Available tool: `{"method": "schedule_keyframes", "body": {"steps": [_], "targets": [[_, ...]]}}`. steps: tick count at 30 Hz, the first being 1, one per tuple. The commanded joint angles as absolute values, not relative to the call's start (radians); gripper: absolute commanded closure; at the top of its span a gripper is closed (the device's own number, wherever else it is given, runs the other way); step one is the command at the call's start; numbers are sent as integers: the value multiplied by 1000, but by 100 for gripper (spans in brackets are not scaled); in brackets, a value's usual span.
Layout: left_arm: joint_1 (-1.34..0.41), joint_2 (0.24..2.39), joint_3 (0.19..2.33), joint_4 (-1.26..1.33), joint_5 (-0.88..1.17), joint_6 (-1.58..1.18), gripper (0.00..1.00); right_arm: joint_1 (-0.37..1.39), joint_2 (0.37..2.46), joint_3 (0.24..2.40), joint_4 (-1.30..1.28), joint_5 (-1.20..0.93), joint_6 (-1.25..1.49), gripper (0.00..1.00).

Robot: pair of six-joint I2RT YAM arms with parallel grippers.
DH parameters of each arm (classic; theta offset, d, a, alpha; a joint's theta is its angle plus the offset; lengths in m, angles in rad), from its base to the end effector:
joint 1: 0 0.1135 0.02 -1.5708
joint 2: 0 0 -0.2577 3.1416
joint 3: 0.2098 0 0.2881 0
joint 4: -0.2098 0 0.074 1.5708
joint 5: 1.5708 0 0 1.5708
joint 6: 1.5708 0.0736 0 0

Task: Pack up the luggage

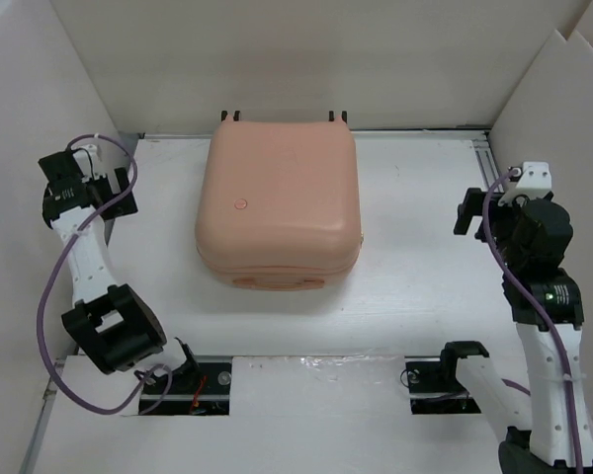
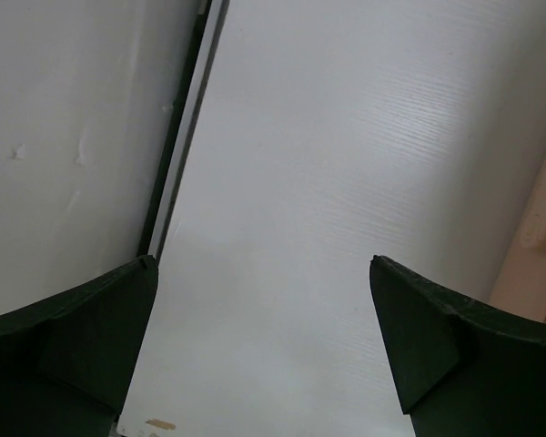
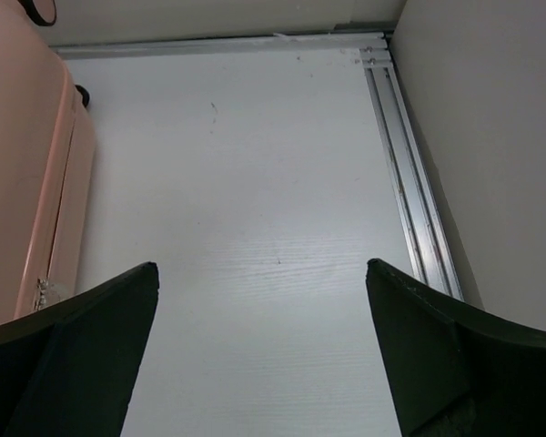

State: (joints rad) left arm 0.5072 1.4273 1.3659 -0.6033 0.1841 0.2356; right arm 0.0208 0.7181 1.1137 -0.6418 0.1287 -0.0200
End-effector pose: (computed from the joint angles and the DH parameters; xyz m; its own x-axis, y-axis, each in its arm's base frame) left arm 0.3416 0.1744 0.3209 -0.6063 -0.0744 -0.7917 -0.2160 0.9736 0.0739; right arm 0.2055 -0.0052 0.4112 -0.2457 -0.0249 -0.9690 0.0989 0.9938 -0.0507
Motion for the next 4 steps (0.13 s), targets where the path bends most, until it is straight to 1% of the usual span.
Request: {"method": "schedule_keyframes", "body": {"steps": [1, 4], "targets": [[509, 1358, 1341, -621, 210, 265, 0, 25, 729, 1160, -722, 166, 23, 0], [509, 1344, 1341, -621, 210, 275, 0, 25, 713, 1160, -741, 202, 9, 0]]}}
